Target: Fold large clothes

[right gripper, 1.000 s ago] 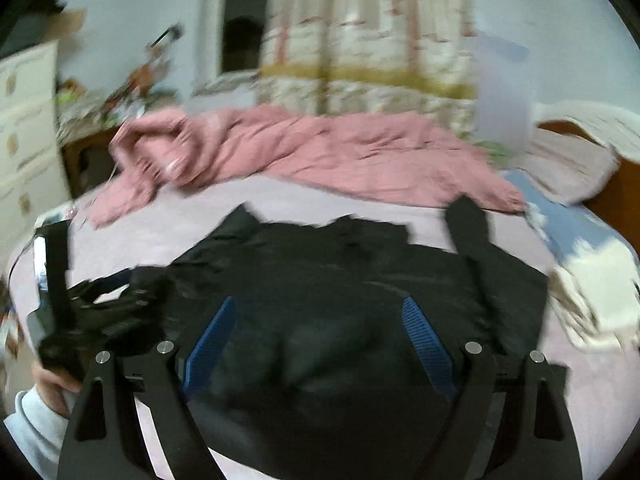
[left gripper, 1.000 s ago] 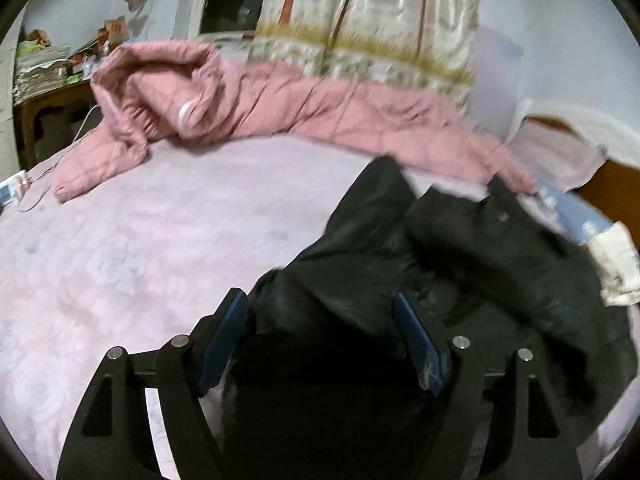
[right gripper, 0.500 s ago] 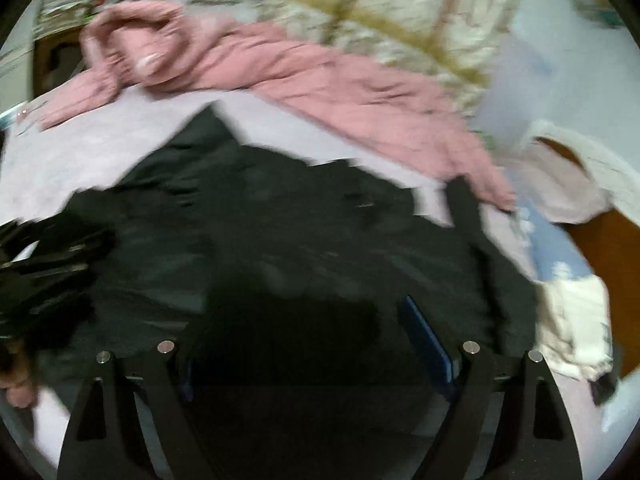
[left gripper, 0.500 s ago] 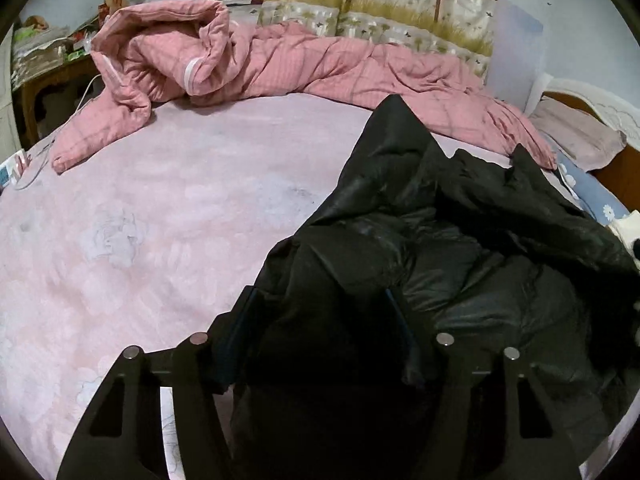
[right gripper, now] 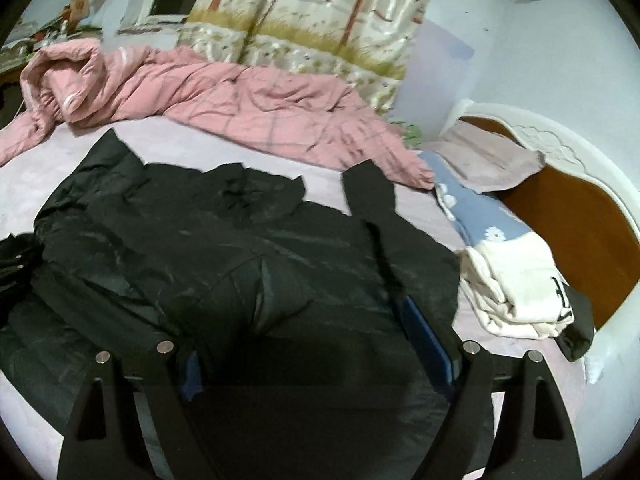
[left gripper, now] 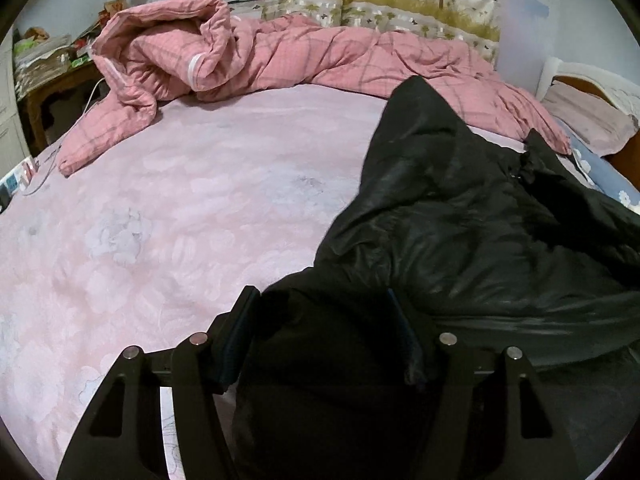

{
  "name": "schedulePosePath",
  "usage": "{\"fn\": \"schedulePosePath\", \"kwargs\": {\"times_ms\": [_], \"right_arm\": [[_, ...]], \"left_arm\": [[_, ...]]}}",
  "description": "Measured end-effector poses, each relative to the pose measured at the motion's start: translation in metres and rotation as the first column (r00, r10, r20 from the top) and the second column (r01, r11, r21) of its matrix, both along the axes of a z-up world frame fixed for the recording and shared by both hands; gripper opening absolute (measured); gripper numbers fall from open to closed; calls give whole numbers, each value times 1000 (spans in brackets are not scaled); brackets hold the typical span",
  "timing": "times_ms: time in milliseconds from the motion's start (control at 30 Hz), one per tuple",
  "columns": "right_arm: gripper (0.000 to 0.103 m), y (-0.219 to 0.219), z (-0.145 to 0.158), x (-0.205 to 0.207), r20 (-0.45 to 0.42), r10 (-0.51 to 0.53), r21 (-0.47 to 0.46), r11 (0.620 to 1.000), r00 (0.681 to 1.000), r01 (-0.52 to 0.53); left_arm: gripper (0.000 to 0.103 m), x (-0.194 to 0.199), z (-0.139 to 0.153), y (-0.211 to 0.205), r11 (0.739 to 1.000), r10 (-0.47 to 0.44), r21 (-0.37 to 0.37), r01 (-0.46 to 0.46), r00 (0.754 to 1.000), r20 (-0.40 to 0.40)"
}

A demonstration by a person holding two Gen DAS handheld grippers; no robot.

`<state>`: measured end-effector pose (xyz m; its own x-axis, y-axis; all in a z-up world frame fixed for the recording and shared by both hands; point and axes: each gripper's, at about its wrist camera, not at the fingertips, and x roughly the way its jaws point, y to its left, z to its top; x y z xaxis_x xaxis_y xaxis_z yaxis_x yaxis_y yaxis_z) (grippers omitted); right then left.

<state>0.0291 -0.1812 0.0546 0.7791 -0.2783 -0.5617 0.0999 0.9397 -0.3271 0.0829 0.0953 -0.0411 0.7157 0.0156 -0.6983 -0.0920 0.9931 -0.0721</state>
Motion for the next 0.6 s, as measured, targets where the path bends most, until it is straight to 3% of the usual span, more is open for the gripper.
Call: {"fn": "schedulePosePath", "kwargs": {"times_ms": [167,300,500,600], "right_arm": [[86,-12,1,-9,34,-23,-8,1000,999,23],[87,-28,6,-17,72,-49,53,998,996,45],[88,-43,11,-31,146,-103,64,993,984,95],[89,-55,10,-33,130,-117,91,990,985,105]], "left_arm": [[64,2,-2,0,1000,8,12,-8,1000,-12],[64,3,-3,-3,1000,-2,23,2,1000,-20],[64,3,-4,-6,999,-8,47,9,1000,-24],[64,3,-4,-6,999,-6,47,7,1000,-24]]}}
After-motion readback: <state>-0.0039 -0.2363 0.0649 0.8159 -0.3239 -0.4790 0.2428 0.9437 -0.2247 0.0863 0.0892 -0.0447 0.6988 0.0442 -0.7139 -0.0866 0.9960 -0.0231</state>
